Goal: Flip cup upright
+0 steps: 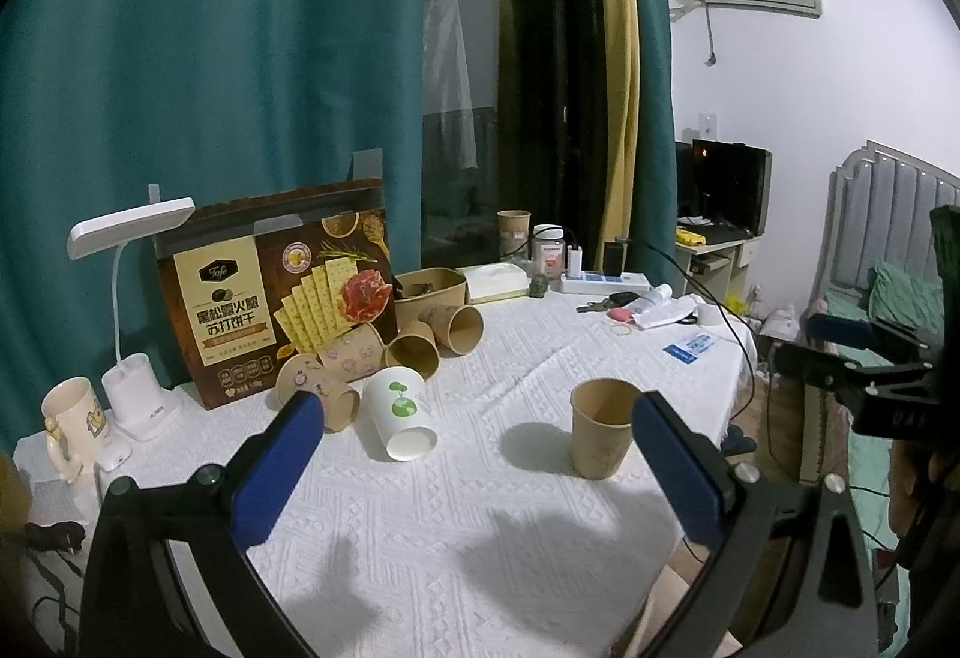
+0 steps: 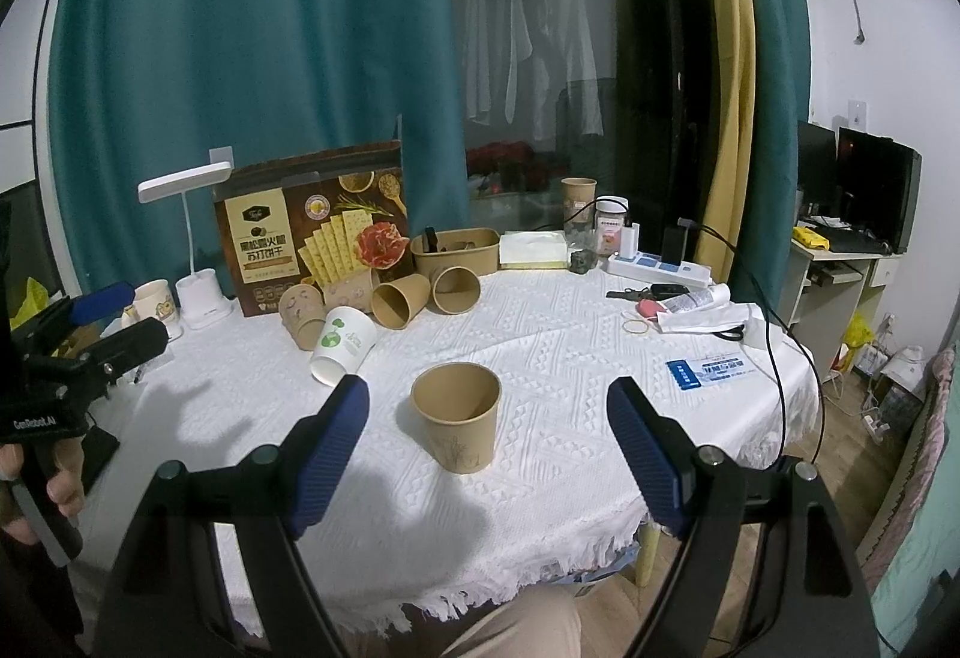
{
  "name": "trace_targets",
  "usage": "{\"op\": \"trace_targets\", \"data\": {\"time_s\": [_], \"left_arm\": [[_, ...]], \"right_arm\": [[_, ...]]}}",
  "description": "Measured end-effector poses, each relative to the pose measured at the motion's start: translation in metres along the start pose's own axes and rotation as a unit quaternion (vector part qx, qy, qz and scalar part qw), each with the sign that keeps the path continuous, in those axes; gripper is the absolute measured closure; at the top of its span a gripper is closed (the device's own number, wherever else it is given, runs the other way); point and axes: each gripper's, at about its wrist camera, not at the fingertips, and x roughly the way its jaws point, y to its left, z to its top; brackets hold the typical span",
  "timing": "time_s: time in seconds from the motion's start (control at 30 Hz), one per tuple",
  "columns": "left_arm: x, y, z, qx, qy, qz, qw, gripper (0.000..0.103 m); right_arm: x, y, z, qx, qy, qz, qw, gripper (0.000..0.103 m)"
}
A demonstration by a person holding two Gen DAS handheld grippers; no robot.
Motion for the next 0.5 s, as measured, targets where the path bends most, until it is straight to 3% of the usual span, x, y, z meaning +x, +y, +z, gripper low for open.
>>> {"op": "trace_targets", "data": {"time_s": [0.5], "left_arm": [[0.0012, -0.0025, 0.0019, 0.005, 0.005, -0.001, 1.0000, 0.001]], "right_arm": [[0.0004, -0.0031, -0.0005, 0.002, 0.001, 0.000, 1.000, 0.023]]}}
